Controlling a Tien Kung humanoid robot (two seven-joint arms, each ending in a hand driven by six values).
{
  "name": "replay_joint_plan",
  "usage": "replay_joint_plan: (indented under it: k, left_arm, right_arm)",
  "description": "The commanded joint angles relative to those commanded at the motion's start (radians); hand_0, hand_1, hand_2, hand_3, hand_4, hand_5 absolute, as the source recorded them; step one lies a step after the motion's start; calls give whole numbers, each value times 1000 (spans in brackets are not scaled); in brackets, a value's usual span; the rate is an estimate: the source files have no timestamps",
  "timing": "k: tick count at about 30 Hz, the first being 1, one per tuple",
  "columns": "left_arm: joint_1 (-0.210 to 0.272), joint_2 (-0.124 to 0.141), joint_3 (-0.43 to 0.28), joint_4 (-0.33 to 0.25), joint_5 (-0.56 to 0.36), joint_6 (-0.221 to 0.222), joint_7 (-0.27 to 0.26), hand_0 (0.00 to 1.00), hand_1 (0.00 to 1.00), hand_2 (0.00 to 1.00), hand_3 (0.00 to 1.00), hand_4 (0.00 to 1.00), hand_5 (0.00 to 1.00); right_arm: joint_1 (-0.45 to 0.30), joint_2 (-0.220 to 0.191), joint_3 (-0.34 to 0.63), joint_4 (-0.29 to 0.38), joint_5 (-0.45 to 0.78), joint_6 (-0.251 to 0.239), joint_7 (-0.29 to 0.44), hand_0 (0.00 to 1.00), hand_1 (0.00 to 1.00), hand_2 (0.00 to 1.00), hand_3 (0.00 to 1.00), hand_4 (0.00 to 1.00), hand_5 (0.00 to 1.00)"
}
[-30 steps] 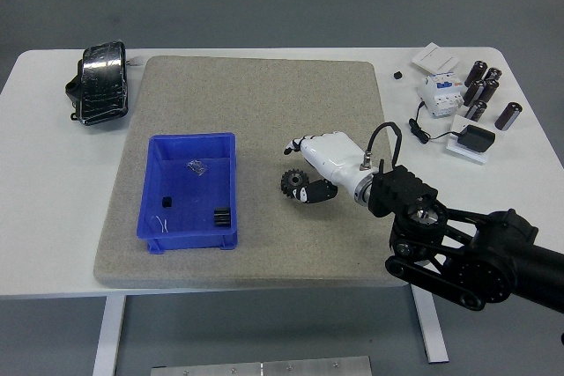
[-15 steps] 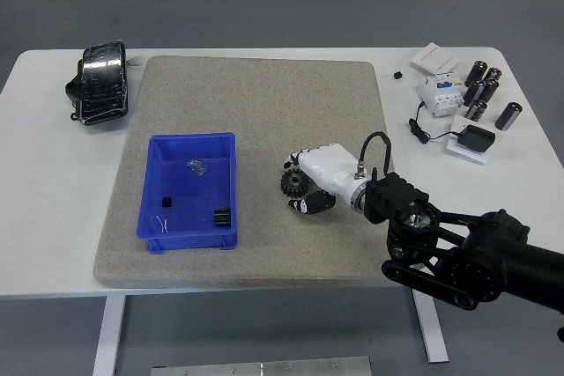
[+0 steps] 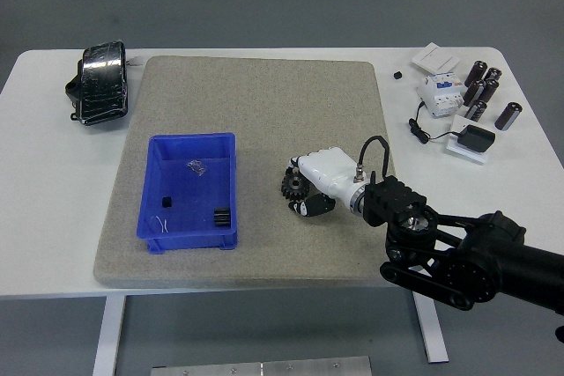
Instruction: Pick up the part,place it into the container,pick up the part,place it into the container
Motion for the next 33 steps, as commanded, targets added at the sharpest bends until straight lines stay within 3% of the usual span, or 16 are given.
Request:
replay_joint_plan:
  k: [4, 5, 15, 24, 27, 33]
  left_arm:
    - [0, 0, 3, 0, -4, 0, -1, 694, 677, 660, 576, 724, 290]
    - [-1, 0, 3, 0, -4, 0, -2, 694, 677, 660, 575, 724, 290]
    - [0, 0, 4, 0, -7, 2, -3, 694, 678, 660, 575, 725, 290]
    - [2, -1, 3, 0, -7, 3, -2, 694, 677, 660, 574, 726, 291]
    - [3, -1, 1, 0, -6, 3, -1, 694, 677, 660, 574, 726, 291]
    - [3, -1, -1, -1, -3, 3, 0, 694, 677, 659, 573, 726, 292]
  right_arm:
    - [0, 5, -7, -5, 8, -7, 3, 270, 441, 519, 656, 589, 199]
    - [0, 6, -10, -7, 10, -8, 4, 266, 440, 496, 627, 636, 109]
    - [-1, 4, -16, -4, 6, -17, 5, 266, 440, 485, 586, 619, 67]
    - [12, 0, 53, 103, -34, -21, 1, 271, 446, 481, 585, 602, 48]
    - [21, 15, 74, 151, -54, -22, 3, 271, 446, 481, 585, 602, 48]
    - [56, 92, 42, 196, -96, -51, 10, 270, 448, 481, 588, 606, 46]
